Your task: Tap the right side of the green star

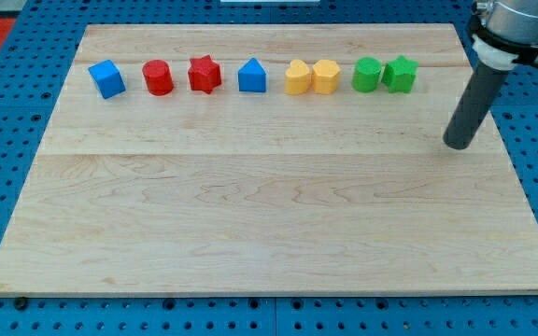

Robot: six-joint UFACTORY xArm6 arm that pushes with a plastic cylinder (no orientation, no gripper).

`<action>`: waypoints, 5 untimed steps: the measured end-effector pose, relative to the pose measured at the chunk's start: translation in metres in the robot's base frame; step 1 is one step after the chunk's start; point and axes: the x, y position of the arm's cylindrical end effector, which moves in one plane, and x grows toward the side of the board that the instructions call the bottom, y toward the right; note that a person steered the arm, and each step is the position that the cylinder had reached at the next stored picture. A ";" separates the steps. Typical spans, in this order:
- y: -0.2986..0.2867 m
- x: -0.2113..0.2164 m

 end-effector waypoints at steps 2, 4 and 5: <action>0.000 -0.079; 0.004 -0.132; 0.004 -0.132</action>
